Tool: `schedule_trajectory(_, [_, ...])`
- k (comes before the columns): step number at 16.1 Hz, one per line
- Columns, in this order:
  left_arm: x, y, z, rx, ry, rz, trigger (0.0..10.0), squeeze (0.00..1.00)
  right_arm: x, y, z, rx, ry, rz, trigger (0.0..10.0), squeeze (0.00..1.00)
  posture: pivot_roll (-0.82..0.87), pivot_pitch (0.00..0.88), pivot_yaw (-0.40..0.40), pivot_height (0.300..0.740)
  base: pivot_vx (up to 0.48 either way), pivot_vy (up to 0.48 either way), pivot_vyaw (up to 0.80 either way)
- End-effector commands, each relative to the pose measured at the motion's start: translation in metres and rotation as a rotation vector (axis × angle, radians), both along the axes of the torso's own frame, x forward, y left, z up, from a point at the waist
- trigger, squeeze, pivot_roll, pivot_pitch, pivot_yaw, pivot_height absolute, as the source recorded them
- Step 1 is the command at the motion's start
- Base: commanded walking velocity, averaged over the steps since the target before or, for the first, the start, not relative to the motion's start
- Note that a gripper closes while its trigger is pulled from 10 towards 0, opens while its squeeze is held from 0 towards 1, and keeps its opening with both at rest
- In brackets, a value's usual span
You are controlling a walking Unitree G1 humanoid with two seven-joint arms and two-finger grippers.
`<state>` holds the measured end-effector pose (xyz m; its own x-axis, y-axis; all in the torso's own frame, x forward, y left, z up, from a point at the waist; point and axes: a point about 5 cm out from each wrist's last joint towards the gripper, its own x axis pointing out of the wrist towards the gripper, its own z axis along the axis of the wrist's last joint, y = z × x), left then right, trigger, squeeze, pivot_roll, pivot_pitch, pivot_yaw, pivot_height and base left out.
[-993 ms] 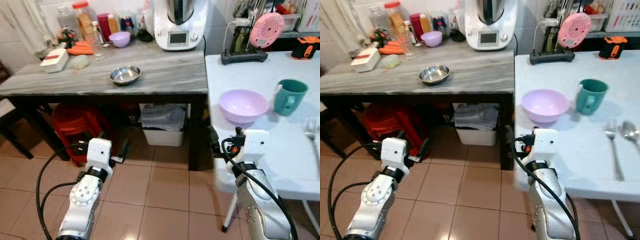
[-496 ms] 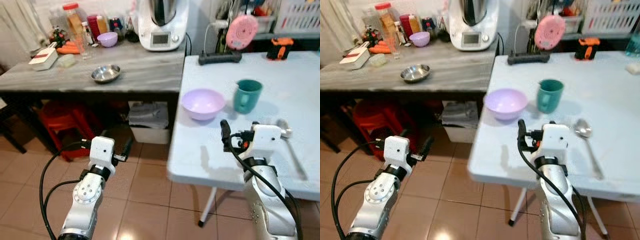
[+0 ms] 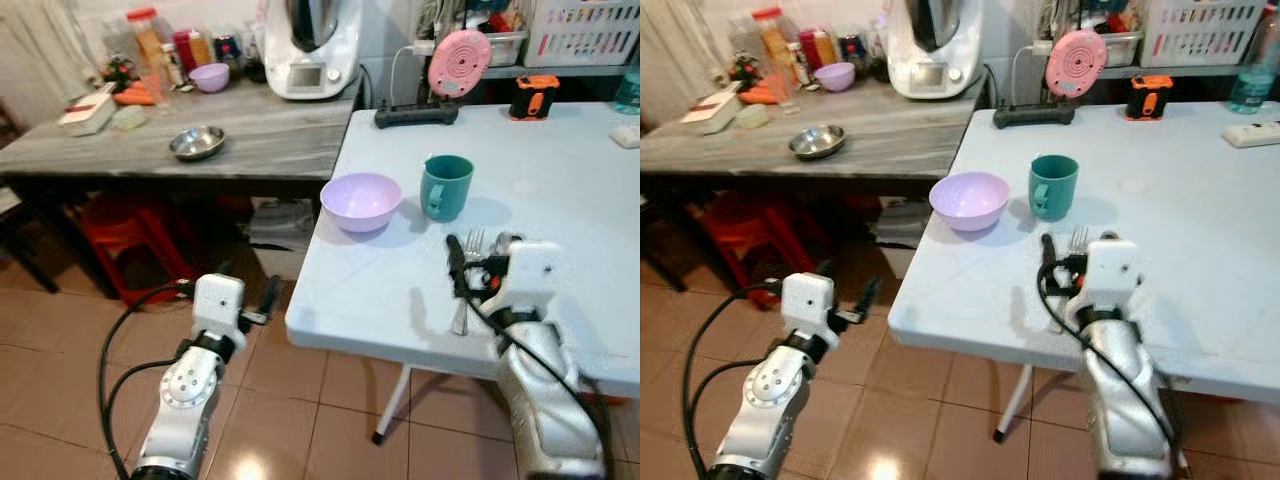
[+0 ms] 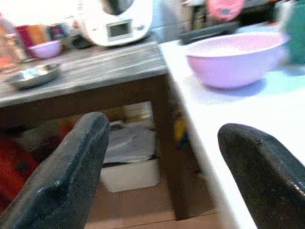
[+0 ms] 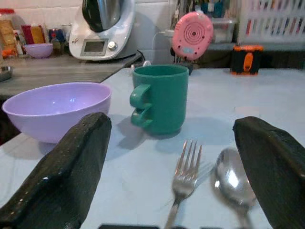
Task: Setting the table
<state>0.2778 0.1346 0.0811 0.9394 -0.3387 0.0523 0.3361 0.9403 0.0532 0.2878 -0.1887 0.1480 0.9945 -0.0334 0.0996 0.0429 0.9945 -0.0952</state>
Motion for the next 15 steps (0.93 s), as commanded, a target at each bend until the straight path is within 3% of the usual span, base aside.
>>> schedule_trajectory(1, [-0.004, -0.002, 0.004, -0.011, -0.017, -0.081, 10.0, 0.0, 0.008, 0.01, 0.004, -0.022, -0.006, 0.054, 10.0, 0.0, -0.08, 0.008, 0.119, 0.74, 0.0, 0.0, 0.0])
schedule_trajectory(5, [-0.019, -0.025, 0.005, -0.025, -0.015, -0.358, 10.0, 0.0, 0.039, 0.018, 0.013, -0.138, 0.065, 0.182, 10.0, 0.0, -0.08, 0.043, 0.101, 0.74, 0.0, 0.0, 0.0])
schedule_trajectory(11, [-0.03, -0.037, 0.008, -0.071, -0.006, -0.441, 10.0, 0.0, 0.072, 0.045, 0.021, -0.293, 0.158, 0.46, 10.0, 0.0, -0.06, 0.098, 0.068, 0.74, 0.0, 0.0, 0.0])
schedule_trajectory(15, [-0.033, -0.036, 0.009, -0.068, -0.003, -0.444, 10.0, 0.0, 0.089, 0.049, 0.026, -0.447, 0.208, 0.565, 10.0, 0.0, -0.05, 0.125, 0.064, 0.74, 0.0, 0.0, 0.0])
